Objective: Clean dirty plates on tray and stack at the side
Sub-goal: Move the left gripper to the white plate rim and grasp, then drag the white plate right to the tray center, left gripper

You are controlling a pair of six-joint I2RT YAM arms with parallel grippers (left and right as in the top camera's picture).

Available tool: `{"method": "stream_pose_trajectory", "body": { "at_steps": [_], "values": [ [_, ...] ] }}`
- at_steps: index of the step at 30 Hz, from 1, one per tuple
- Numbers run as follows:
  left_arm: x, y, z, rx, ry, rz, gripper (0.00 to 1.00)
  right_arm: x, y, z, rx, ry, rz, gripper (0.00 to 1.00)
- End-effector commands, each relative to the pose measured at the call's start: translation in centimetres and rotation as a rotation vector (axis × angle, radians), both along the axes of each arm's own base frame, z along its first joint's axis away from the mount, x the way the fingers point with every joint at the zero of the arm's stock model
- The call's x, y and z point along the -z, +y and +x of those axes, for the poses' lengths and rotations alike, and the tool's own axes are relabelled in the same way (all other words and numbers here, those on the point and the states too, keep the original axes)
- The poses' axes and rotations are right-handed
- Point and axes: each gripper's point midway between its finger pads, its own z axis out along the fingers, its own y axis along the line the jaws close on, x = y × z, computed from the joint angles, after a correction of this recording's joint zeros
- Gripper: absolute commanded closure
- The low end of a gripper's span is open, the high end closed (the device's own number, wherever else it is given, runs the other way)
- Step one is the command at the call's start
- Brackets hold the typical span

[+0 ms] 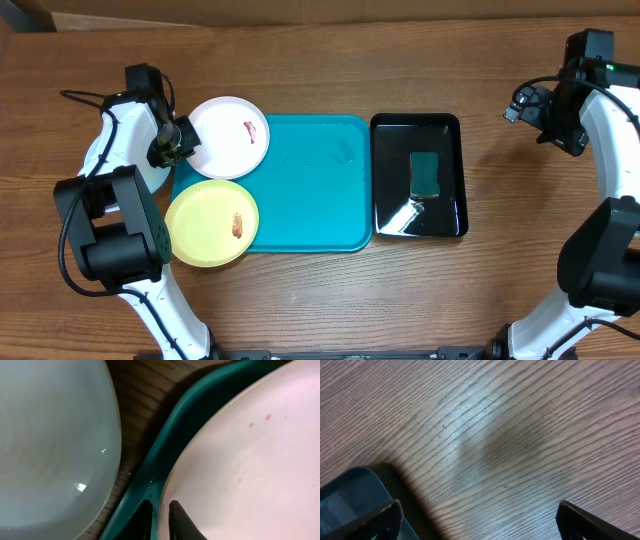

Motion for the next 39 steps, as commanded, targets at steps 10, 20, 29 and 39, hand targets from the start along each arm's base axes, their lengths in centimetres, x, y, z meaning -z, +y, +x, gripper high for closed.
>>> {"method": "stream_pose_trajectory", "body": {
  "at_steps": [10,20,29,39],
  "values": [
    [1.2,0.0,-0.5,0.009,0.014,-0.006,0.89,-1.0,-0.2,0.5,0.002,-0.03,-0.009,0.0],
    [-0.2,-2.2,1.3,0.035,-0.06,-0.134,0.96,-1.0,-0.2,0.5,0.002,-0.03,-0.01,0.0],
    [-4.9,-8.7,1.5,0.17,-0.078,-0.399,0.96,-1.0,-0.2,0.5,0.003,-0.03,-0.009,0.0],
    [-4.1,-14.9,-2.4,0.347,0.087,-0.393,0.96,-1.0,-0.2,0.5,0.003,-0.03,-0.009,0.0]
  ]
}}
